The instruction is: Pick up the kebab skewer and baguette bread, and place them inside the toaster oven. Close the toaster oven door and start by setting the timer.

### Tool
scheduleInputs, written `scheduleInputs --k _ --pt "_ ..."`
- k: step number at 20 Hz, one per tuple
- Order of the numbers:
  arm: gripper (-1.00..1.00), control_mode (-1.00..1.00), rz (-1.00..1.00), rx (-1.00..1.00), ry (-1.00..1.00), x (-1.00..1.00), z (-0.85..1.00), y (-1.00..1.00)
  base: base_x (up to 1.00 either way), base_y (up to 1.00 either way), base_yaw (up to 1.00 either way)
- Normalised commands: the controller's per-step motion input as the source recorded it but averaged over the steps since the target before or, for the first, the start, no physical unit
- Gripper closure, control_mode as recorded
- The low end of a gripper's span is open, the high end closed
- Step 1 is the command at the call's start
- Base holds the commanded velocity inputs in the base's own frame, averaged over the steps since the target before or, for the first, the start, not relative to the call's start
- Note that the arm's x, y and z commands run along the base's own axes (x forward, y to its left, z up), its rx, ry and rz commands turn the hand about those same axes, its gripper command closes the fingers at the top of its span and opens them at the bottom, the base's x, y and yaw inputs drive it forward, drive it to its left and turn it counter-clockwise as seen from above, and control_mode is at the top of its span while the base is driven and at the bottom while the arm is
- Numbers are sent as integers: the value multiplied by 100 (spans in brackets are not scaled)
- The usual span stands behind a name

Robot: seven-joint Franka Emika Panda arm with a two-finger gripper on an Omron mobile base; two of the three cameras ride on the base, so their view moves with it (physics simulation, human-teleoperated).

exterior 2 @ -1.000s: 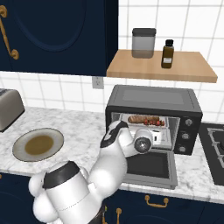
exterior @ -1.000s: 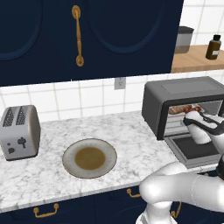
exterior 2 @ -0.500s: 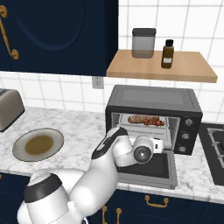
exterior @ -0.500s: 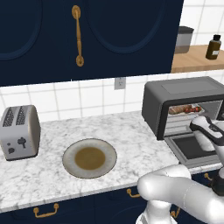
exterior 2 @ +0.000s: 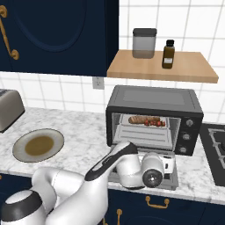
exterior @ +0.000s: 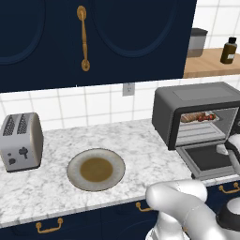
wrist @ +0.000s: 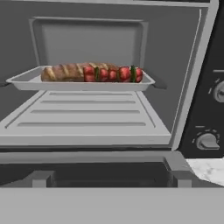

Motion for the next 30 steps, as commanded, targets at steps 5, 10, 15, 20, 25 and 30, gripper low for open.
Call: scheduleInputs --k 5,10,15,20,25,30 --pt "-100 -100 2 0 0 -85 -27 -40 0 0 0" --pt "-100 -100 2 0 0 -62 -17 -35 0 0 0" --pt "-100 -100 0 0 0 -37 -25 -1 0 0 0" --pt "-100 -100 0 0 0 -20 -36 0 0 0 0" --pt "-100 -100 0 0 0 -4 -22 0 0 0 0" --pt "-100 -100 1 0 0 0 -8 0 0 0 0"
